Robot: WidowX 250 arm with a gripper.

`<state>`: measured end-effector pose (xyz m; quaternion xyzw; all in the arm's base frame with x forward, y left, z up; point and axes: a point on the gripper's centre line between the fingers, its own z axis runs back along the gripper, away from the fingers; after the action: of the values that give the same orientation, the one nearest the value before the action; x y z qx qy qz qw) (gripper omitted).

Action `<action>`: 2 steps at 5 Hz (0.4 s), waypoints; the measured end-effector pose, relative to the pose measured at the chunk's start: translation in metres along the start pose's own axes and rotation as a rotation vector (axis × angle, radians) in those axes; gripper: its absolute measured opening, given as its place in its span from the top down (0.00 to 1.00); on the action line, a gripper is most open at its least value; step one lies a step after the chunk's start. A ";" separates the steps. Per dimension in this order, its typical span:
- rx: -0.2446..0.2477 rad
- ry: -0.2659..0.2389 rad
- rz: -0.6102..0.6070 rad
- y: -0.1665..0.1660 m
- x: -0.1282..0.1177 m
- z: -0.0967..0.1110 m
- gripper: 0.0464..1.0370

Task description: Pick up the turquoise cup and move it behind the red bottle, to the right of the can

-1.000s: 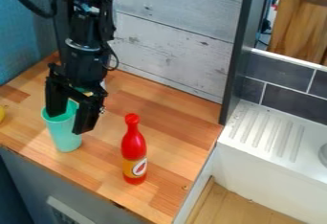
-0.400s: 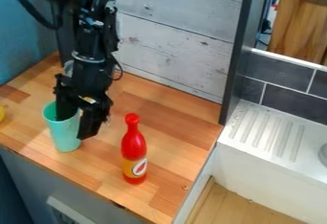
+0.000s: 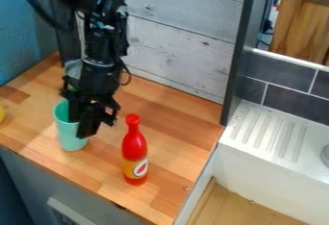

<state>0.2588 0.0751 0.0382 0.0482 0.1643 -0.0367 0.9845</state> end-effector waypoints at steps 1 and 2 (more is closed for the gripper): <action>0.027 0.030 0.002 -0.001 -0.004 0.002 0.91; 0.038 0.030 0.002 0.001 -0.003 0.020 0.93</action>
<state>0.2624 0.0737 0.0586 0.0676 0.1782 -0.0379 0.9809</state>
